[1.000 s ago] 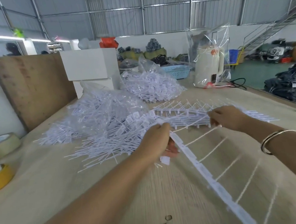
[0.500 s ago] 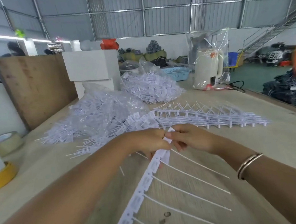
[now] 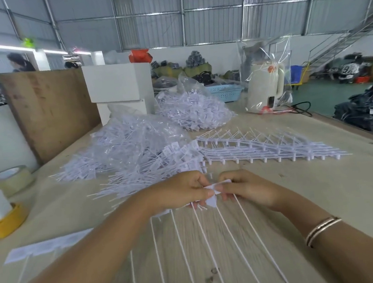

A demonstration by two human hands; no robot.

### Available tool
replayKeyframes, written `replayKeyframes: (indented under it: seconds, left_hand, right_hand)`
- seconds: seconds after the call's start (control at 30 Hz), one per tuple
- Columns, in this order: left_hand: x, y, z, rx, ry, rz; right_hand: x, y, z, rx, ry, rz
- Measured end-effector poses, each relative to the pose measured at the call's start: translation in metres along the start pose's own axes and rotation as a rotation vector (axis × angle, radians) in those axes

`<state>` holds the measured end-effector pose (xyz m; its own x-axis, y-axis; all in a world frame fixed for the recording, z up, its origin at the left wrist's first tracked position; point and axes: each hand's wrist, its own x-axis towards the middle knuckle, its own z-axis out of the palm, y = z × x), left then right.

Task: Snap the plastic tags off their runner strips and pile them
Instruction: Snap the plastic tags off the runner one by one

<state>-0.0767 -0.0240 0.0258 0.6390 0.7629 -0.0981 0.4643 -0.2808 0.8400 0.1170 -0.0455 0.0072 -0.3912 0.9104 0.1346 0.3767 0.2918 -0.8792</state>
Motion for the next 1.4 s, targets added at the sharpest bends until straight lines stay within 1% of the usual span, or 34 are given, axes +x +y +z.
replayKeyframes:
  seconds: [0.07,0.13,0.2,0.27,0.33,0.37,0.4,0.47,0.5,0.53,0.63,0.73,0.8,0.87,0.9,0.93,0.97,1.03,1.07,1.1,1.2,1.23,1.3,1.37,1.4]
  left_hand:
    - [-0.002,-0.008,0.003,-0.098,0.021,0.016]
    - [-0.002,-0.015,0.004,-0.122,0.051,0.048]
    - [-0.001,-0.022,0.005,-0.135,0.093,0.094]
    - [-0.001,-0.026,0.005,-0.177,0.134,0.147]
    - [0.0,-0.027,0.005,-0.265,0.171,0.202]
    - [-0.001,-0.027,0.004,-0.346,0.198,0.227]
    - [-0.002,-0.028,0.002,-0.441,0.231,0.247]
    - [-0.005,-0.028,-0.004,-0.555,0.298,0.28]
    - [-0.006,-0.028,-0.006,-0.564,0.315,0.293]
    - [-0.007,-0.028,-0.008,-0.552,0.318,0.303]
    - [-0.007,-0.023,-0.006,-0.404,0.25,0.307]
    - [-0.006,-0.023,0.001,-0.208,0.185,0.258]
    - [-0.007,-0.025,0.003,-0.14,0.154,0.235]
    - [-0.007,-0.026,0.004,-0.077,0.134,0.217]
    - [-0.006,-0.025,0.004,-0.029,0.132,0.208]
    - [-0.005,-0.024,0.004,0.03,0.133,0.202]
    - [-0.003,-0.022,0.004,0.089,0.131,0.207]
    - [0.001,-0.014,0.004,0.186,0.112,0.227]
    - [0.003,-0.009,0.003,0.215,0.099,0.239]
    - [0.004,-0.004,0.002,0.229,0.092,0.252]
    - [0.008,0.01,-0.002,0.188,0.13,0.272]
    - [0.008,0.012,-0.002,0.171,0.165,0.281]
    - [0.008,0.01,0.0,0.169,0.234,0.275]
    - [0.006,0.002,0.004,0.22,0.279,0.234]
    - [0.005,-0.003,0.007,0.258,0.304,0.222]
  right_hand:
    - [-0.001,0.001,0.002,-0.018,-0.015,-0.018]
    - [0.0,0.004,0.005,-0.042,-0.007,-0.043]
    - [0.001,0.007,0.008,-0.043,0.06,-0.091]
    - [0.003,0.01,0.014,-0.013,0.137,-0.186]
    - [0.006,0.009,0.019,0.023,0.211,-0.27]
    - [0.008,0.009,0.021,0.062,0.271,-0.3]
    - [0.009,0.008,0.022,0.121,0.347,-0.308]
    - [0.006,0.005,0.019,0.251,0.466,-0.253]
    - [0.004,0.006,0.016,0.273,0.468,-0.222]
    - [0.002,0.009,0.013,0.251,0.423,-0.206]
    - [-0.002,0.011,0.008,0.117,0.23,-0.141]
    - [0.0,0.01,0.0,-0.132,0.226,-0.076]
    - [0.0,0.014,-0.009,-0.344,0.231,-0.015]
    - [-0.004,0.017,-0.014,-0.578,0.175,0.082]
    - [-0.005,0.018,-0.015,-0.654,0.157,0.112]
    - [-0.006,0.018,-0.014,-0.673,0.169,0.113]
    - [-0.006,0.016,-0.012,-0.613,0.22,0.083]
    - [-0.005,0.003,-0.004,-0.32,0.375,0.008]
    - [-0.003,-0.003,0.0,-0.205,0.409,-0.002]
    - [0.0,-0.009,0.004,-0.146,0.384,0.001]
    - [0.005,-0.021,0.012,-0.184,0.167,0.044]
    - [0.007,-0.022,0.012,-0.164,0.147,0.046]
    - [0.01,-0.021,0.007,-0.042,0.199,0.022]
    - [0.008,-0.012,0.003,0.083,0.285,-0.002]
    - [0.006,-0.007,0.002,0.1,0.309,-0.006]
